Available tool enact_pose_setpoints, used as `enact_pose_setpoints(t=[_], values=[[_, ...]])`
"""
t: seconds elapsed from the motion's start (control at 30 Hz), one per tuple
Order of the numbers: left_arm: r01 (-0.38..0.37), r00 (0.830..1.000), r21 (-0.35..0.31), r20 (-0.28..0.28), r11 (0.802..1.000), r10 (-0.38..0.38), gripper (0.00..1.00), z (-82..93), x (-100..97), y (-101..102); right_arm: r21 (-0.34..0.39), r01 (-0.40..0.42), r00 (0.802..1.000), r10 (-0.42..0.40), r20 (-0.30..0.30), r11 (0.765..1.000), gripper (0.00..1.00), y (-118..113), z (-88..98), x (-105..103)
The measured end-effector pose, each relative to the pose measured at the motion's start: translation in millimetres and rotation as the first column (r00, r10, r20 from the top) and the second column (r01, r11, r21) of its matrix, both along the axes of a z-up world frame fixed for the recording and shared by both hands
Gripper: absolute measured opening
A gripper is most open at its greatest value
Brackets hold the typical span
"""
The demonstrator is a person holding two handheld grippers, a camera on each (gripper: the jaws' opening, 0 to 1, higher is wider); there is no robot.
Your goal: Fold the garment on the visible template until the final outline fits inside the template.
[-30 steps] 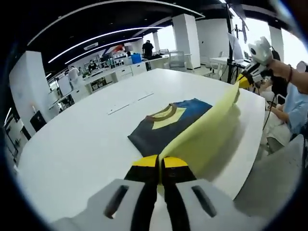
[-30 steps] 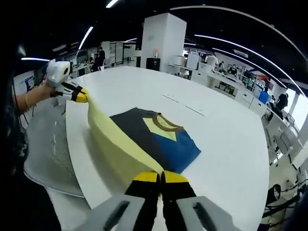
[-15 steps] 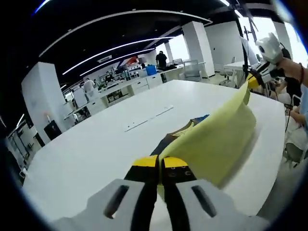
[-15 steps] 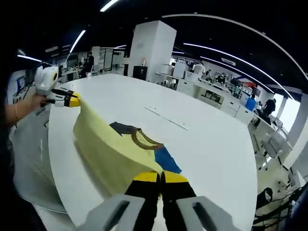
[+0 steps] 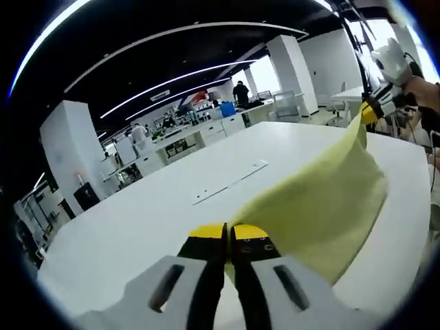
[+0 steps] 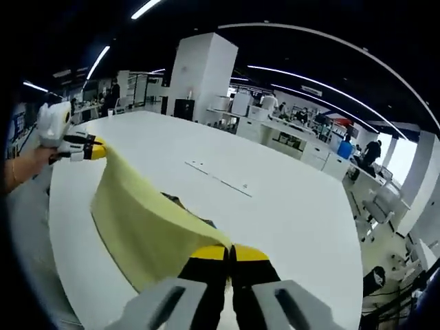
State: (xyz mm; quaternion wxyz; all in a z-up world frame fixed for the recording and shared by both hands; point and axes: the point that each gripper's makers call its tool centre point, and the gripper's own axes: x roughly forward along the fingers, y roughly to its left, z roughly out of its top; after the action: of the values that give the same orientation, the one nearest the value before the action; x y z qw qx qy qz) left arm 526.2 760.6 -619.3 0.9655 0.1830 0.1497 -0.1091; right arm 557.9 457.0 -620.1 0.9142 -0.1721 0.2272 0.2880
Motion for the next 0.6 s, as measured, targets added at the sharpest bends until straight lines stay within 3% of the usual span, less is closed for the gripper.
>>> enact_pose_setpoints(t=[0.23, 0.6], values=[[-0.023, 0.999, -0.007, -0.022, 1.0, 0.023, 0.0, -15.6, 21.7, 2.4, -0.006, 0.018, 1.0, -0.018, -0.023, 1.0, 0.0, 3.2, -15.1, 18.2], [-0.041, 0.993, 0.033, -0.111, 0.999, 0.044, 0.0, -62.9, 48.4, 4.6, -0.053, 0.023, 0.995, -0.028, -0.095, 0.998, 0.0, 4.1, -55.0, 39.3]])
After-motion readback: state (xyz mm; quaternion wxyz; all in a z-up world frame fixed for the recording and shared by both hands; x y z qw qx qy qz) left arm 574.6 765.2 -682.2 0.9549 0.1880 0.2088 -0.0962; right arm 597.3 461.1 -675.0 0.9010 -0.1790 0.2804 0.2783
